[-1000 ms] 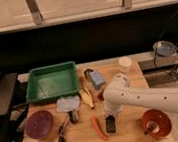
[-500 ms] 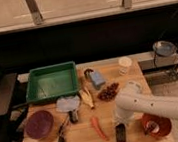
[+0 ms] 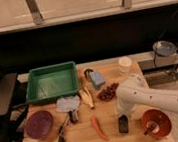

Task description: Wipe table surface with eraser

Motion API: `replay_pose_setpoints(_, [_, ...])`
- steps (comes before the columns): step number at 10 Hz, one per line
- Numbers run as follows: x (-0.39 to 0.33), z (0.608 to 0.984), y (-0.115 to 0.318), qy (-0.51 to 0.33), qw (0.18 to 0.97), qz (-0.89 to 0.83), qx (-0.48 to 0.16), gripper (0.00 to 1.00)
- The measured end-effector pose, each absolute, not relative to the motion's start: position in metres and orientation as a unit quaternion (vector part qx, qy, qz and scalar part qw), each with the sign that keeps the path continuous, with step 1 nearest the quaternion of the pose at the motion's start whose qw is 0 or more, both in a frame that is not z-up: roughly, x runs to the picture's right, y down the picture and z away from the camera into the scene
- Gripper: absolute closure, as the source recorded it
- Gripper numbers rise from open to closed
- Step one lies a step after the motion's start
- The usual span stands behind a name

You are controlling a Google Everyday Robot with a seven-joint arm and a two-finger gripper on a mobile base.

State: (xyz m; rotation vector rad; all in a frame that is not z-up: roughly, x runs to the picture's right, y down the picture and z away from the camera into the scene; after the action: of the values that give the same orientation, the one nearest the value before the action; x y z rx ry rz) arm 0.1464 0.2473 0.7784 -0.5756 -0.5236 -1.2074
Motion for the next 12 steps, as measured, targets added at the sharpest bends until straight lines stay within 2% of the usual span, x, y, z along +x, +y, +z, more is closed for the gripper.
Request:
replay_pose_setpoints(2, [0.136,0.793,0.228,-0.238,0.748,-0.565,-0.255,1.00])
replay_pose_setpoints(5, [0.112,0.798,0.221,-0.248,0.741,-0.577,-0.236,1.00])
replay_pose_setpoints(8, [0.098,0.777,0.242,-0.271,0.737,-0.577,-0.222,1.00])
replay_pose_setpoints(12, [0.113,0.757,0.282,-0.283,0.740,-0.560,-0.244,1.00])
